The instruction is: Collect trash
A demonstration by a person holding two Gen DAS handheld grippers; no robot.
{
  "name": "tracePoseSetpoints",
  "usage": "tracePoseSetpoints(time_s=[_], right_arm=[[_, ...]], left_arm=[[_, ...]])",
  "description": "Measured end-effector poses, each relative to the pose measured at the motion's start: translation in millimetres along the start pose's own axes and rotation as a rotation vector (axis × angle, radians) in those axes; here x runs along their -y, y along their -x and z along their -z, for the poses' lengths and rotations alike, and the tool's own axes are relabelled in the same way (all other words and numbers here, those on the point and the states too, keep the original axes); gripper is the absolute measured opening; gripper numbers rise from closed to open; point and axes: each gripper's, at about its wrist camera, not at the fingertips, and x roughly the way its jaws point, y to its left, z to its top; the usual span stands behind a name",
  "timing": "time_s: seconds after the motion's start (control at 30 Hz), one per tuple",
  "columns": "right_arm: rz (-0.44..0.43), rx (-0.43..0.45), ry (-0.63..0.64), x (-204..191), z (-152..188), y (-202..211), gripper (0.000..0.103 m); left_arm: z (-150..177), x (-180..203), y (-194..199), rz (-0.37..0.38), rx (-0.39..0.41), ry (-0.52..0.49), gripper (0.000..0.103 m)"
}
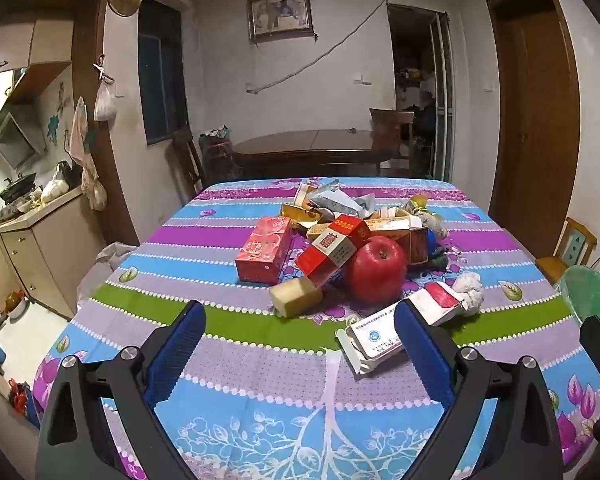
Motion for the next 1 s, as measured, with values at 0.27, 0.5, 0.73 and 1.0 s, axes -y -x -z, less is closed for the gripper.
tracePoseSetpoints(time_s=[0.27,0.5,0.73,1.0], right_arm=[[-0.013,-0.052,0.015,5.7,6.2,0.1,0.098],[-0.014,-0.06,0.038,2.2,8.0,-0.3,0.098],[-0.015,-0.062,0.035,1.9,8.7,-1.7,0.098],[-0.017,-0.067,0.035,2.1,10.8,-3.5,0.098]], left_arm=[[1.1,-1.2,-1.9,0.004,-0.005,-0.006,0.096],[2.5,-0.3,-2.7,0.001,-0.007,-0.012,0.096],[3.4,5.5,-4.6,-0.003,-0.008,-0.027,0.096],[4.1,7.8,-6.6,-0.007,-0.014,-0.037,0.096]])
